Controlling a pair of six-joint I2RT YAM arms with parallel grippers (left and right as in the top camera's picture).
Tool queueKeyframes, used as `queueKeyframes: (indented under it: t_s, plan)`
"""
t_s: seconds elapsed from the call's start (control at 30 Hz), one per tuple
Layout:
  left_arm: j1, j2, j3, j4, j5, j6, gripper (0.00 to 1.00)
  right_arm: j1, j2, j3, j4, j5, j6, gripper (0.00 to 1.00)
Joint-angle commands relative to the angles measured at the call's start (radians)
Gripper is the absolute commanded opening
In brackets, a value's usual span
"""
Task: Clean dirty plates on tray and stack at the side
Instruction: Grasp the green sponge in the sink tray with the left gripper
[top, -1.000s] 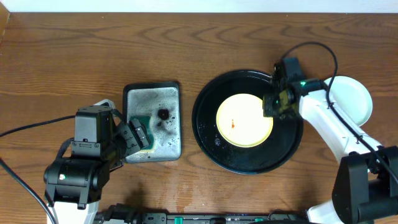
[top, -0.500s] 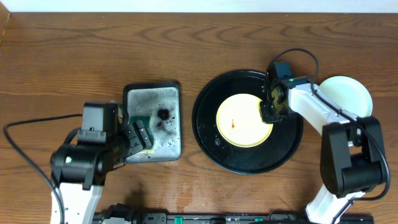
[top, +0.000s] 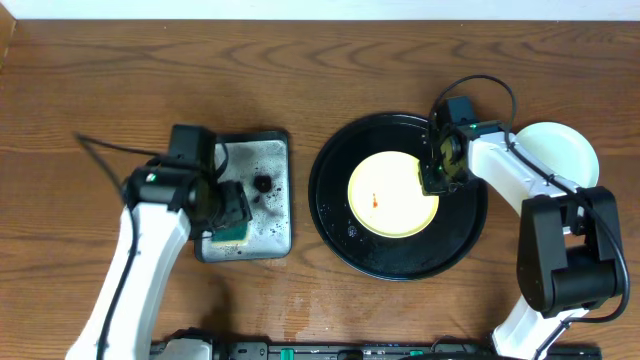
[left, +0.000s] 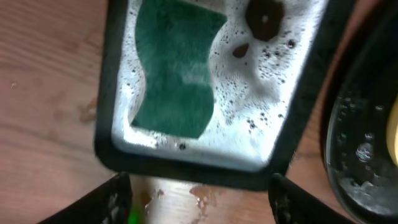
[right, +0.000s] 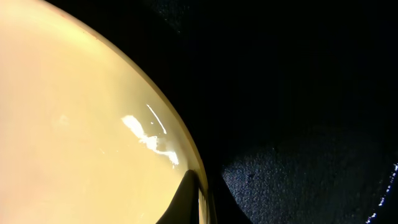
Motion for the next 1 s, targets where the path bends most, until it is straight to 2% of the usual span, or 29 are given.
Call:
queueKeyframes:
  t_s: [0.0, 0.2, 0.43, 0.53, 0.57, 0.6, 0.63, 0.8, 0.97]
  plan:
    - [0.004, 0.106, -0.034, 0.038, -0.002, 0.042, 0.66, -0.006, 0.035, -0.013, 0.002, 0.006, 0.009, 0.01]
    - [0.004, 0.290, -0.038, 0.109, -0.159, 0.026, 0.60, -0.002, 0.035, -0.013, -0.004, 0.006, 0.009, 0.01]
    - [0.005, 0.470, -0.039, 0.198, -0.151, 0.026, 0.43, -0.002, 0.035, -0.013, -0.013, 0.006, 0.009, 0.01]
    - [0.004, 0.532, -0.039, 0.226, -0.108, 0.027, 0.30, -0.002, 0.035, -0.013, -0.013, 0.005, 0.009, 0.01]
    - [0.004, 0.547, -0.039, 0.232, -0.097, 0.026, 0.23, -0.002, 0.035, -0.013, -0.014, 0.005, 0.009, 0.01]
    - [0.004, 0.558, -0.039, 0.234, -0.085, 0.027, 0.11, -0.002, 0.035, -0.013, -0.014, 0.002, 0.009, 0.01]
    - [0.004, 0.564, -0.039, 0.235, -0.075, 0.027, 0.07, -0.002, 0.035, -0.013, -0.014, 0.002, 0.009, 0.01]
    - [0.005, 0.537, -0.035, 0.217, -0.058, 0.042, 0.07, -0.002, 0.035, -0.013, -0.018, -0.002, 0.009, 0.01]
    - [0.004, 0.425, -0.011, 0.163, -0.054, 0.043, 0.07, -0.002, 0.035, -0.013, -0.024, -0.002, 0.009, 0.01]
